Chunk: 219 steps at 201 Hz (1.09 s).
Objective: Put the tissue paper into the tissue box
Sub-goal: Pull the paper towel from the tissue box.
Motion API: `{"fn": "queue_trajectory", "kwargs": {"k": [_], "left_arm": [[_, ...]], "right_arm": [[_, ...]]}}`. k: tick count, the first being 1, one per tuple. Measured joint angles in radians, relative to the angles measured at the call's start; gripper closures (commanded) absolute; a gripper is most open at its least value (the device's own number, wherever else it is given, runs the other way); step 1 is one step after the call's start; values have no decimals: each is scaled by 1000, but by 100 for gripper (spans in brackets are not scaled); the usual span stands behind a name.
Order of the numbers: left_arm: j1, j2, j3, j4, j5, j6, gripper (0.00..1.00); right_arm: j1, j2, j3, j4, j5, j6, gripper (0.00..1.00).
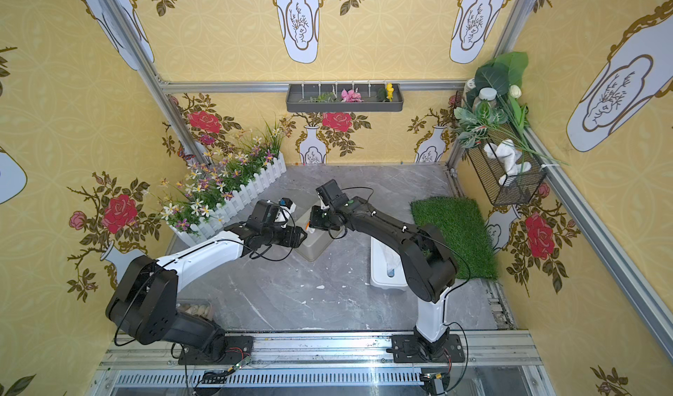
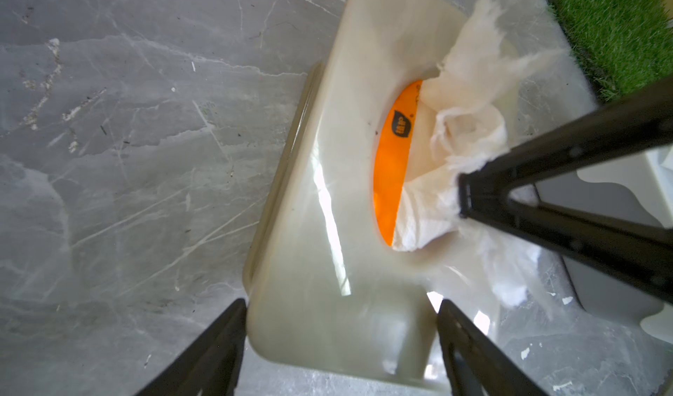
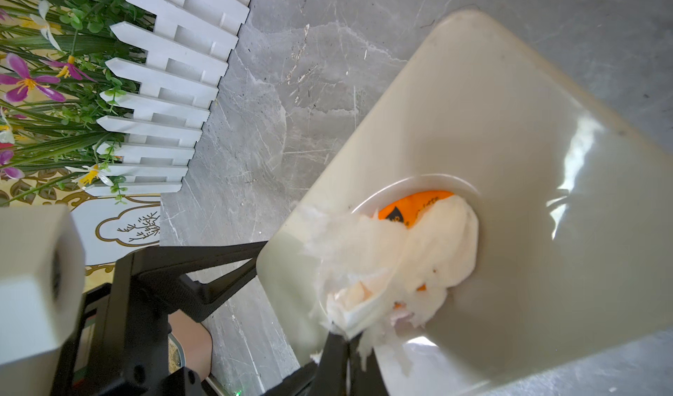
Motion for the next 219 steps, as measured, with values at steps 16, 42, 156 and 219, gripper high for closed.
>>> {"fn": "queue_trajectory", "kwargs": {"k": [16,42,156,219], "left_arm": [[-6,6,3,9,-3,-2,18],[-13,12,6,15,-15,-3,18],[-21,12,11,13,-29,-8,17],[-23,-2,20,-28,-34,-6,17]], "right_arm": [[-1,-4,0,-3,-5,14,100],[-1,-6,1,-3,-10,19,100],[-5,-22,27,-12,-21,30,100],[2,-39,39,-30,13,-13,85]]}}
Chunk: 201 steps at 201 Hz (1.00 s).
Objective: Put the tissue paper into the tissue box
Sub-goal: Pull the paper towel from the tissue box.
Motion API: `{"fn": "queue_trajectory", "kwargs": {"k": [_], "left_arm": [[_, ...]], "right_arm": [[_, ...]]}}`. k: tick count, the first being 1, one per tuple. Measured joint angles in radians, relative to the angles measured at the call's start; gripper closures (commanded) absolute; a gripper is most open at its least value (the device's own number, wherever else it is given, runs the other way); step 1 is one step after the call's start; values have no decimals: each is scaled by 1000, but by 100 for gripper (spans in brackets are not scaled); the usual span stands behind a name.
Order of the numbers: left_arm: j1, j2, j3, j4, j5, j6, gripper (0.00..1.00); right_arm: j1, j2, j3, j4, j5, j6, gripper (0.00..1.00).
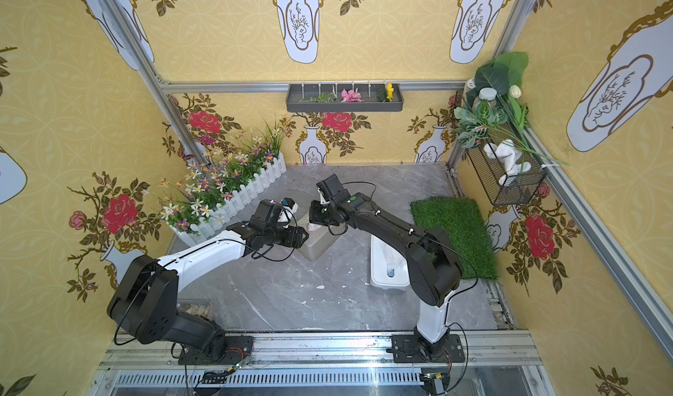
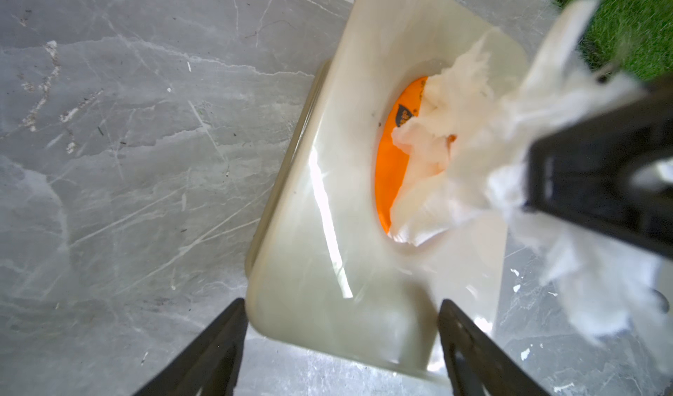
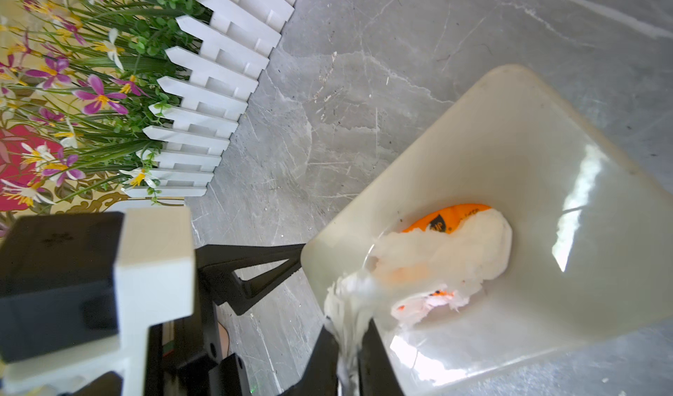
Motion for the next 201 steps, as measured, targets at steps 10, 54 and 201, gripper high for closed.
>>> {"fn": "queue_trajectory", "kwargs": {"k": [10,54,201], "left_arm": [[0,-5,0,-10,-5,1,16],[0,-32,0,-59,-34,16,16],[5,-76,0,-122,-98,23,15]], "right_arm": [[2,-5,0,0,18,-6,85],[3,-22,-22,-11,41,-27,85],[38,-25,-119,10,194,-51,72]]}}
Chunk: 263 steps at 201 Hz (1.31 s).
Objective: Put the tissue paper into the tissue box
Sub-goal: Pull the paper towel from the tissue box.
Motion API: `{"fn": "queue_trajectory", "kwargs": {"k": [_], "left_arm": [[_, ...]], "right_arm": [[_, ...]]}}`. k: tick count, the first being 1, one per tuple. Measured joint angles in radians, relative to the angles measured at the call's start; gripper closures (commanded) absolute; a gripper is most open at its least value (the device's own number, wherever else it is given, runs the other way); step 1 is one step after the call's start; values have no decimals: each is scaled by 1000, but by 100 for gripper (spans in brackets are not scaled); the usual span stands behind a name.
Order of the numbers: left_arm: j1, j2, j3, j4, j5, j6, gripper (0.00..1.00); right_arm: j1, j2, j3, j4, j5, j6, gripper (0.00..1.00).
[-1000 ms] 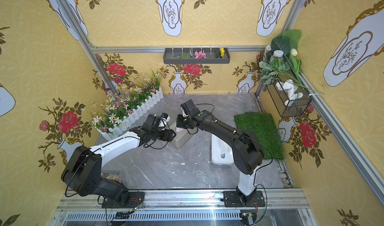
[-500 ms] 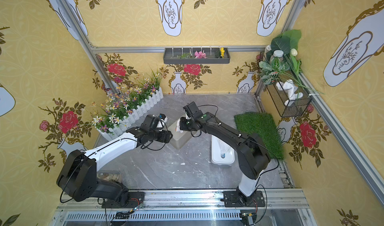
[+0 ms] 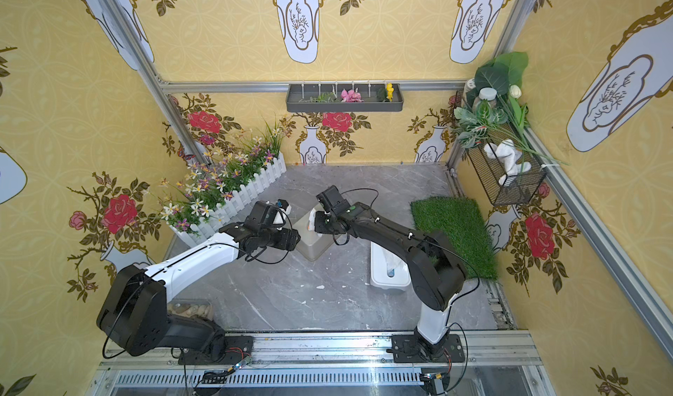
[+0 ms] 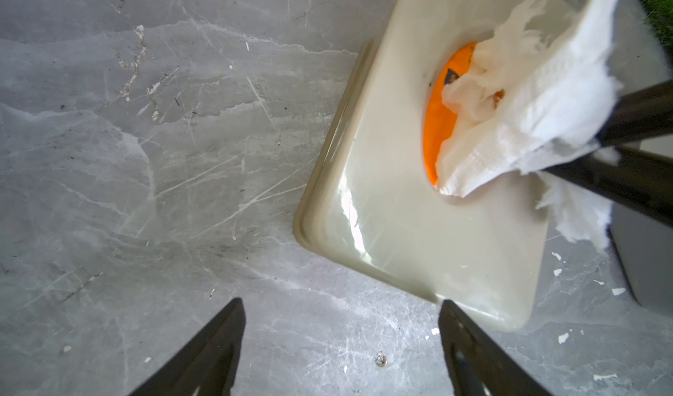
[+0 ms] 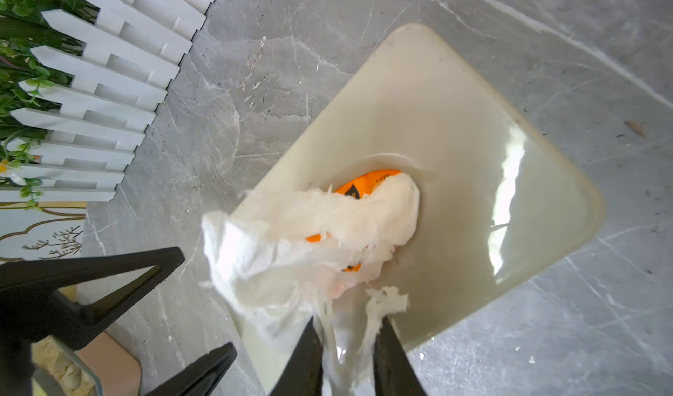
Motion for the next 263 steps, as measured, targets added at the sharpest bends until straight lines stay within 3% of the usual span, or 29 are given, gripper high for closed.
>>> {"fn": "queue_trajectory", "kwargs": {"k": [121,161,191,263], "left_arm": [[0,-21,-10,-17,-5,1,15],[0,-22,-15,-21,-5,1,15],[0,-23,-15,-21,-4,1,15],[0,-34,-19,-23,-7,-1,15]], "right_arm": [[63,-8,-31,31,245,-21,45],[64,-51,-70,28,260,-38,27],[64,-69,-93,47,249,-50,20],[4,-134,-169,129,184,-58,17]]}}
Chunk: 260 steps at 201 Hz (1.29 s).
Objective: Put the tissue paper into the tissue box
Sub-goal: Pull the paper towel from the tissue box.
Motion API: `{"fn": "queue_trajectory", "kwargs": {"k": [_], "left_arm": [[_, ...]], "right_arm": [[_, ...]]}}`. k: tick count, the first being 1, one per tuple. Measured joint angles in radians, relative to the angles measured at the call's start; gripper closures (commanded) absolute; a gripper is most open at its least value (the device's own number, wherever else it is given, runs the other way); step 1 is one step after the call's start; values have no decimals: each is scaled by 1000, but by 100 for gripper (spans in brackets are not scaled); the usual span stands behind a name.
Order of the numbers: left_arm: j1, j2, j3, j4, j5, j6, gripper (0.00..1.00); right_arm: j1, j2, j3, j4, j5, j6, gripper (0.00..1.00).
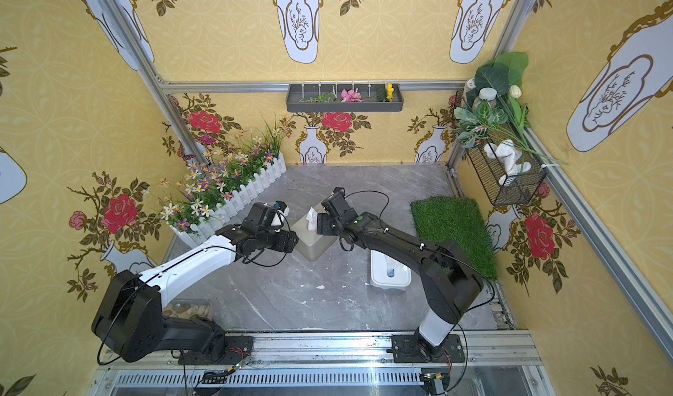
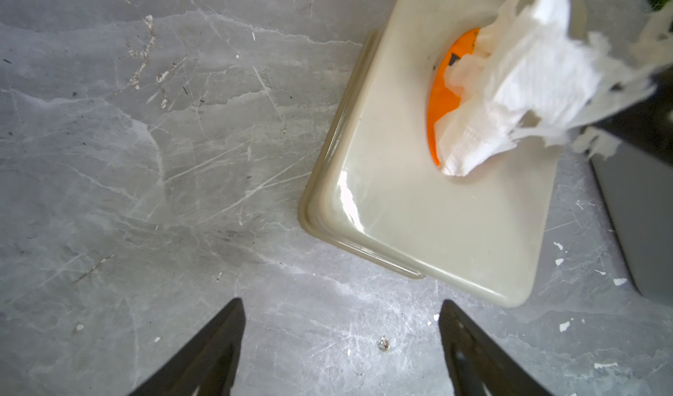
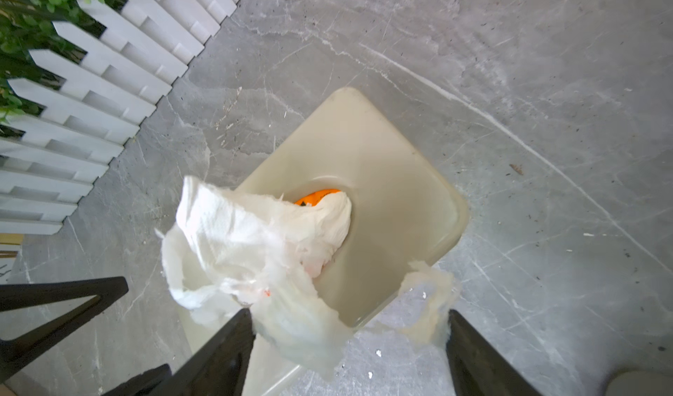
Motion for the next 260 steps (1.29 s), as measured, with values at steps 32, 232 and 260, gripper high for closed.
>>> {"fn": "queue_trajectory", "kwargs": {"k": [32,232,260], "left_arm": [[0,-2,0,0,-2,-1,15],[0,-8,-2,-4,-7,-6,15],[0,-8,-2,-4,-7,-7,15]], "right_arm": [[-46,-32,-40,37,-48,1,17],[-101,75,-65,100,-205,34,4],[-100,92,-71,129,-214,45,1]]}}
